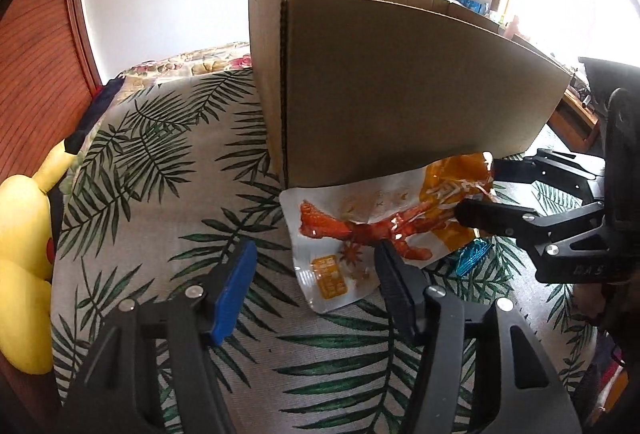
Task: Organize snacks
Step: 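Move both grippers to the orange chicken-feet bag beside the box, then grasp the orange chicken-feet bag with the right gripper while the left gripper grasps the teal packet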
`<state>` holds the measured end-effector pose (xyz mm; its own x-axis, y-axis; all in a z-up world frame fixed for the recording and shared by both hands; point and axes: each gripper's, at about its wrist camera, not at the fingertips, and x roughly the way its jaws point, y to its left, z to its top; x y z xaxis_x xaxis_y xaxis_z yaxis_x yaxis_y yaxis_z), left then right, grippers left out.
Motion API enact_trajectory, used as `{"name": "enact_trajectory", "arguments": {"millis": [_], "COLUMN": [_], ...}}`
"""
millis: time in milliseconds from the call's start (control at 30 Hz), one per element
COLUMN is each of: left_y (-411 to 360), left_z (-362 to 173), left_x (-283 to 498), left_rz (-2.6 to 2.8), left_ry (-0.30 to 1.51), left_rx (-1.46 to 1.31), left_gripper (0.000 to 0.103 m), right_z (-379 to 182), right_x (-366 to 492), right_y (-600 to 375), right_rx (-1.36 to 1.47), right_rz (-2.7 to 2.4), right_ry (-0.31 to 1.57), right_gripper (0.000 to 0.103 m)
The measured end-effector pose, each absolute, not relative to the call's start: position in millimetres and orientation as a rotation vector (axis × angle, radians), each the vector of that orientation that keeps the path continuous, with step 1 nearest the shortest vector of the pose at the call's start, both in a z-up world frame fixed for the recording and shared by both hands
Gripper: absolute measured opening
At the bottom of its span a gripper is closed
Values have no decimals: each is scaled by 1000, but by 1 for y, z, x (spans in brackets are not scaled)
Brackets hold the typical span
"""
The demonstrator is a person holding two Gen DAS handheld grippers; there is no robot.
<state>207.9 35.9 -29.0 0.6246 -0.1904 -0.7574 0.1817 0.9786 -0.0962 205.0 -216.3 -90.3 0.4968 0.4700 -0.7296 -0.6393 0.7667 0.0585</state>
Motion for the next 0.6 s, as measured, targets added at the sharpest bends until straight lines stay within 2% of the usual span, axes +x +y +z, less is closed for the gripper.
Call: {"name": "enact_trajectory", "arguments": {"millis": [133,267,600], "left_y": [33,33,35], "left_z": [-29,-30,-19], "left_x": [208,208,185], "left_rz": [-217,-214,-223], "left_ry": [872,875,842], "left_rx": [-11,-12,-32], "left_gripper": [60,60,60], "right_z": [-92,-91,-84], "right_x": [207,204,178], "right_y": [-221,-229,-231], "right_rx": [-202,-188,-266], "right_rz": [692,723,685], "right_ry": [825,830,744], "right_gripper": [60,37,31]}}
